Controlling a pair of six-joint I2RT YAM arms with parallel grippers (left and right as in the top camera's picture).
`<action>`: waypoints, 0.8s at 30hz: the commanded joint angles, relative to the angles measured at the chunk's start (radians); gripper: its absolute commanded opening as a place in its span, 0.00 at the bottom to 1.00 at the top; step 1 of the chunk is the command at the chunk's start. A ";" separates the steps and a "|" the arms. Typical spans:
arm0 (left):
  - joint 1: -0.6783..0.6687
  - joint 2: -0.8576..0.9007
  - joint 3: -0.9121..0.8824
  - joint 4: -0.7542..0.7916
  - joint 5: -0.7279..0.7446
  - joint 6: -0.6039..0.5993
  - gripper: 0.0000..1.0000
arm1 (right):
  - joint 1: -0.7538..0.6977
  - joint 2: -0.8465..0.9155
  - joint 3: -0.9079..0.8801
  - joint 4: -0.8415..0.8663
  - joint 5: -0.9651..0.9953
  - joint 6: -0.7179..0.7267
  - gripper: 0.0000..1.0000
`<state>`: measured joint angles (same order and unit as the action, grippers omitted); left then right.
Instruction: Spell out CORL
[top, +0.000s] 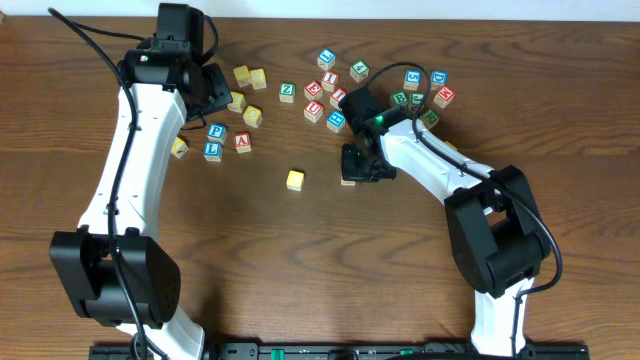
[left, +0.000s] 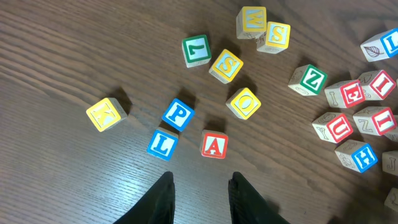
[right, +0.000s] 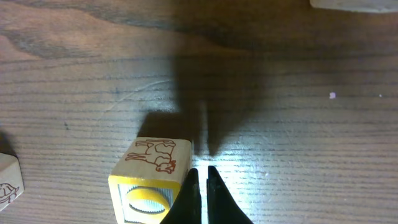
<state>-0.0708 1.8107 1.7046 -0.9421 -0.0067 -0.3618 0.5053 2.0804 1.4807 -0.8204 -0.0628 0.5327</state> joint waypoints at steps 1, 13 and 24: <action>0.000 0.012 0.001 -0.003 -0.010 0.013 0.29 | -0.011 0.006 0.007 -0.007 0.019 -0.022 0.01; 0.000 0.012 0.001 -0.003 -0.010 0.013 0.29 | -0.040 -0.027 0.071 0.089 -0.003 -0.192 0.09; 0.000 0.012 0.001 -0.003 -0.010 0.013 0.29 | -0.002 -0.011 0.056 0.081 -0.008 -0.197 0.03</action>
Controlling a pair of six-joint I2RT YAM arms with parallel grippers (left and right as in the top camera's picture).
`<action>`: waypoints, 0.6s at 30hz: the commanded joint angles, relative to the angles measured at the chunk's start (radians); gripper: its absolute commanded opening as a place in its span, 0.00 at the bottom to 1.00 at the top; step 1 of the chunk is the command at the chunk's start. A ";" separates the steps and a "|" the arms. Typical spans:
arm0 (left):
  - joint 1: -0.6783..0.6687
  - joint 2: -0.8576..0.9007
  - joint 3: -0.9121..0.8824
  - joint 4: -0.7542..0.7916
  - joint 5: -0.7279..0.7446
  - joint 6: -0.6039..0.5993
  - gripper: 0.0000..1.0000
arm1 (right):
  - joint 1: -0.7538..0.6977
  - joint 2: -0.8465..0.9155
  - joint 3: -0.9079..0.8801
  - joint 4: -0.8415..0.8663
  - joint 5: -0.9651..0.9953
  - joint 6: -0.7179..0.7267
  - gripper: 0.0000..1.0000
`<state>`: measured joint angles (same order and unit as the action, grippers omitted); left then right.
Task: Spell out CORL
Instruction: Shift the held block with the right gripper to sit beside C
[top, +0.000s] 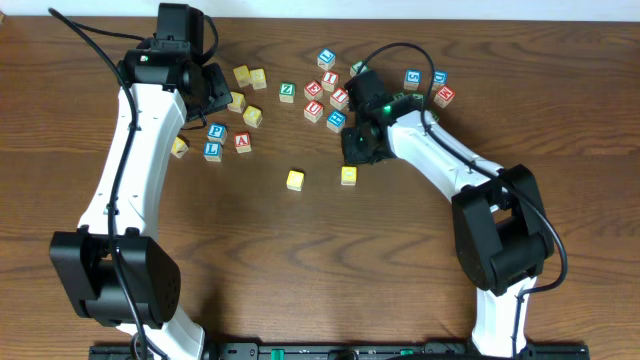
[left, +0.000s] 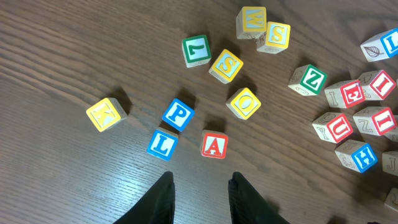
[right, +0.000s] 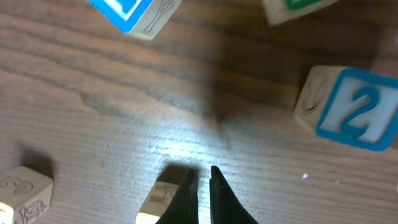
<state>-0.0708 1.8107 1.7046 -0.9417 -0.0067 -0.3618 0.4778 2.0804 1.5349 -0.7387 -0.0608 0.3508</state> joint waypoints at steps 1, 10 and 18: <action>0.000 0.012 0.001 -0.004 -0.010 0.013 0.29 | 0.034 -0.007 -0.004 0.004 -0.010 -0.015 0.03; 0.000 0.012 0.001 -0.005 -0.010 0.013 0.29 | 0.042 0.014 -0.007 -0.032 0.003 0.046 0.01; 0.000 0.012 0.001 -0.005 -0.010 0.013 0.29 | 0.047 0.014 -0.007 -0.090 0.002 0.118 0.01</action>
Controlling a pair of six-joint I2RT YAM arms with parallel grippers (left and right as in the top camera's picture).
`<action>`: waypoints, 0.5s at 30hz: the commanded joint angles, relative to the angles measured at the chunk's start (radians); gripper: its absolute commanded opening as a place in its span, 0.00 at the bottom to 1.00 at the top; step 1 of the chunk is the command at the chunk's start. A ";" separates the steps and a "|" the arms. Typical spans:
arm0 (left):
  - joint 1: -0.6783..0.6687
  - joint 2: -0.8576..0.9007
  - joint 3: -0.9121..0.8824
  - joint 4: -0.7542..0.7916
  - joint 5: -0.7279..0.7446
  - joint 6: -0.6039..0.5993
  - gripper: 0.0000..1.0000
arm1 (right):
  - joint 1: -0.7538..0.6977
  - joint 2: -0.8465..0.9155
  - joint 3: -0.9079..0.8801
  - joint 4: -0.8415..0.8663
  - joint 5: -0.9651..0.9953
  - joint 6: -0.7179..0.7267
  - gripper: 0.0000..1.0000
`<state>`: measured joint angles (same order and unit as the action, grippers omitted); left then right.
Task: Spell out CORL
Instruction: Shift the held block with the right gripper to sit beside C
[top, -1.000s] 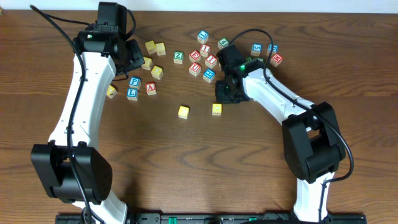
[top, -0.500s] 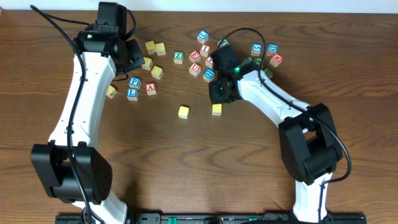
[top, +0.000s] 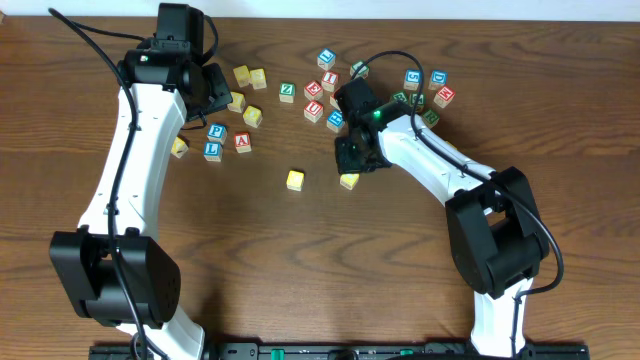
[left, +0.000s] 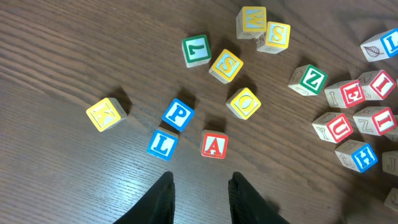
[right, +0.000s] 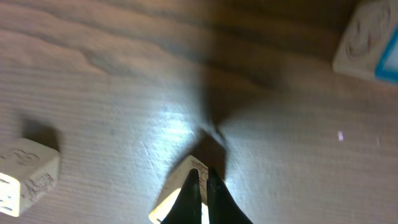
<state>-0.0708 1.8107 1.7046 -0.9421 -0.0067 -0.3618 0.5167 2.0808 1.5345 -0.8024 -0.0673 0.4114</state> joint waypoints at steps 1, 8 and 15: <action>0.000 0.012 0.001 -0.005 -0.010 0.013 0.29 | 0.013 0.014 -0.007 -0.049 0.009 0.099 0.01; 0.000 0.012 0.001 -0.005 -0.010 0.013 0.29 | 0.031 0.014 -0.007 -0.128 0.000 0.195 0.01; 0.000 0.012 0.001 -0.010 -0.009 0.013 0.29 | 0.060 0.014 -0.007 -0.133 -0.066 0.202 0.01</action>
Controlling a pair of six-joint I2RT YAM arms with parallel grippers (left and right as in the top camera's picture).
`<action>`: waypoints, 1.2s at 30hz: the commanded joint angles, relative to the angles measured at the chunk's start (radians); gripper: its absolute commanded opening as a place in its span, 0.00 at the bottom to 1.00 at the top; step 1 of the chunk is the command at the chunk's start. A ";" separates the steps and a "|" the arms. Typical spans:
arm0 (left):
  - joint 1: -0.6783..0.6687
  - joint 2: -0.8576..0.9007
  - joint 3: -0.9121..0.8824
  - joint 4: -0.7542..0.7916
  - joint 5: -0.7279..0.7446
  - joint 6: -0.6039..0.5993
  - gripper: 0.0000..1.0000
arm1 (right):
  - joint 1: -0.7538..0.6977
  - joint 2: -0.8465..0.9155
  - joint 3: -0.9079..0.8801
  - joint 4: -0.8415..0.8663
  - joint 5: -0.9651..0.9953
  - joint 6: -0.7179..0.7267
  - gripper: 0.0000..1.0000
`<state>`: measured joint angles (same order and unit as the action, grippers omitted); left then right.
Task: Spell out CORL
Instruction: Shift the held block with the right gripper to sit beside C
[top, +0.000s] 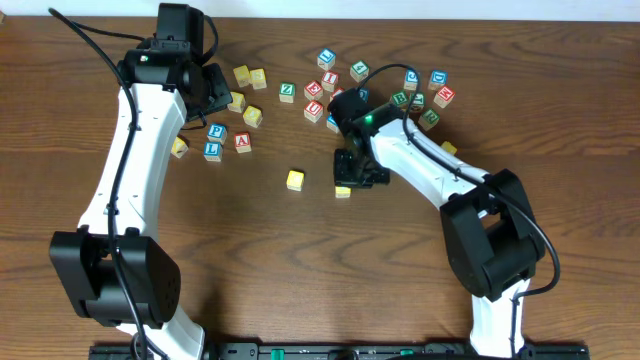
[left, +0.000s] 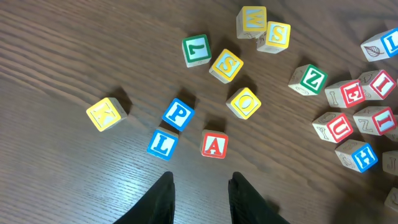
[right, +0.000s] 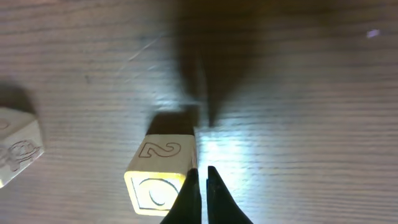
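A yellow-faced block (right: 163, 175) with a round letter and a "2" on its side lies on the table, also seen from overhead (top: 343, 191). My right gripper (right: 202, 171) is shut, its tips touching the block's right side; overhead it sits just behind the block (top: 356, 172). Another yellow block (top: 295, 179) lies a little to the left. My left gripper (left: 200, 178) hangs open and empty just short of the blue L block (left: 162, 144) and red A block (left: 214, 145). A yellow O block (left: 244, 102) sits beyond them.
Loose letter blocks lie scattered at the back: P (left: 178, 114), K (left: 104, 114), S (left: 226, 65), Z (left: 309, 79), E (left: 350, 93), U (left: 339, 126), H (left: 360, 155). More blocks (top: 411, 78) cluster behind my right arm.
My right gripper, still shut, has moved from behind the yellow block to its right side. The block now lies slightly nearer the front and squared up. The left arm is unchanged.
My right gripper stood shut beside the yellow block in the middle. It was then back near the block cluster, then over the block's far edge, and now touches its side. The block has shifted a little forward. My left gripper stayed open over L and A throughout.
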<state>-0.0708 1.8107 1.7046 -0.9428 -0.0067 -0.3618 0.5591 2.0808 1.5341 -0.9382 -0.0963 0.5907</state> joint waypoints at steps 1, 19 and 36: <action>0.000 0.012 0.001 -0.010 -0.009 0.013 0.29 | 0.019 0.014 -0.006 0.003 -0.043 0.023 0.01; 0.000 0.012 0.001 -0.018 -0.010 0.013 0.29 | 0.043 0.014 -0.006 0.061 -0.074 0.045 0.01; 0.000 0.012 0.001 -0.021 -0.010 0.014 0.29 | 0.077 0.016 -0.050 0.124 -0.068 0.098 0.01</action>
<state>-0.0708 1.8107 1.7046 -0.9619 -0.0067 -0.3618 0.6270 2.0815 1.4902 -0.8310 -0.1650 0.6662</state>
